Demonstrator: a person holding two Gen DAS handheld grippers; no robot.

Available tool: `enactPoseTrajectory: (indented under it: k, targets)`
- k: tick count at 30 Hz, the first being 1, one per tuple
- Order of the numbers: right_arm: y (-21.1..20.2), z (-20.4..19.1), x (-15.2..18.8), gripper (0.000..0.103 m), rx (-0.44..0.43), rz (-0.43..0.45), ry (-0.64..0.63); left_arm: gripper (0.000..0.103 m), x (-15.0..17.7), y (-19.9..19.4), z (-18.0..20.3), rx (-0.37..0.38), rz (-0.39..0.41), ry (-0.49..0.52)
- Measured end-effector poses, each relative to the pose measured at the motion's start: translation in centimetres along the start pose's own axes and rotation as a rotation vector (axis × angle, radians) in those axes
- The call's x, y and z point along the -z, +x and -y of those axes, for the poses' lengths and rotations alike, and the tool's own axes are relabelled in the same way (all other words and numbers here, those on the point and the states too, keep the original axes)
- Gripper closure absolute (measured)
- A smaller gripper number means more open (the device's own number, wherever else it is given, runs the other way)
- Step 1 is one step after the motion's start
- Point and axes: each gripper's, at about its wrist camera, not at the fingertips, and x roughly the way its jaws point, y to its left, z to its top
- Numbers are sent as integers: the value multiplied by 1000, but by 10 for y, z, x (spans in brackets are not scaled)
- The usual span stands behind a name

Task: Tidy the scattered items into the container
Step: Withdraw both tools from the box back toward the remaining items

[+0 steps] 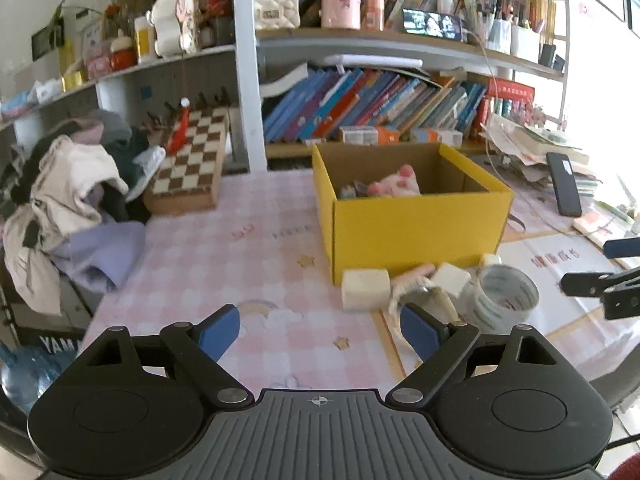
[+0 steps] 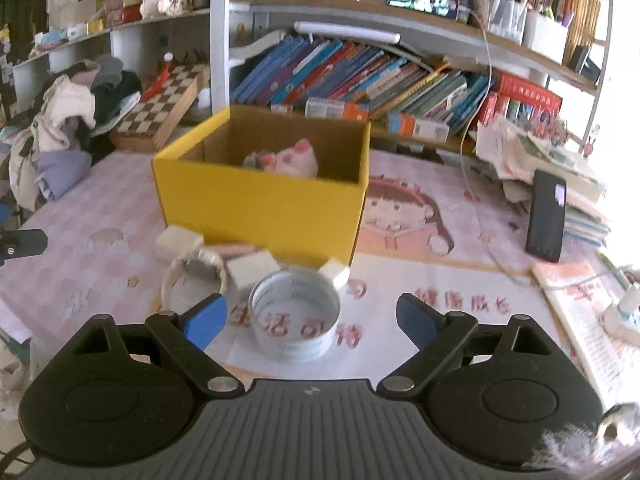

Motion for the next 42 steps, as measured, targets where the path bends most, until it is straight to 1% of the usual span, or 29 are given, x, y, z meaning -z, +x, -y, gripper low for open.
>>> enactPoseTrajectory:
  k: [4, 7, 12, 17, 20, 26, 31, 34, 36, 39, 42]
  targets:
    - [3, -11, 14, 11, -6, -31, 19, 13, 10, 0, 9, 8, -9, 6]
    - [6, -19, 24, 11, -11, -55, 33, 13, 19, 1, 17, 30, -36, 21]
    - [8, -31, 35, 11, -14, -82, -19, 13, 29, 4, 27, 54, -67, 52]
    - [8, -38, 39, 11, -18, -86, -43, 13, 31, 6, 21, 59, -71, 3]
    - [9, -41, 42, 11, -16, -99, -54, 13, 35, 10, 22, 65, -95, -6]
    - [15, -38, 43, 11, -8, -127, -25, 13, 35, 15, 29, 79, -107, 36]
    - [19, -37, 41, 11, -10, -130, -13, 13, 36, 23, 32, 85, -134, 60]
    - [19, -38, 41, 11, 0, -135, -21, 13, 32, 24, 30, 58, -137, 57]
    - [17, -37, 40, 11, 10, -137, -20, 13, 29, 25, 28, 57, -135, 45]
    - [16, -32, 38, 12, 0, -150, -4, 13, 28, 30, 31, 74, -150, 42]
    - [16, -31, 34, 13, -1, -157, -2, 13, 27, 27, 43, 85, -133, 103]
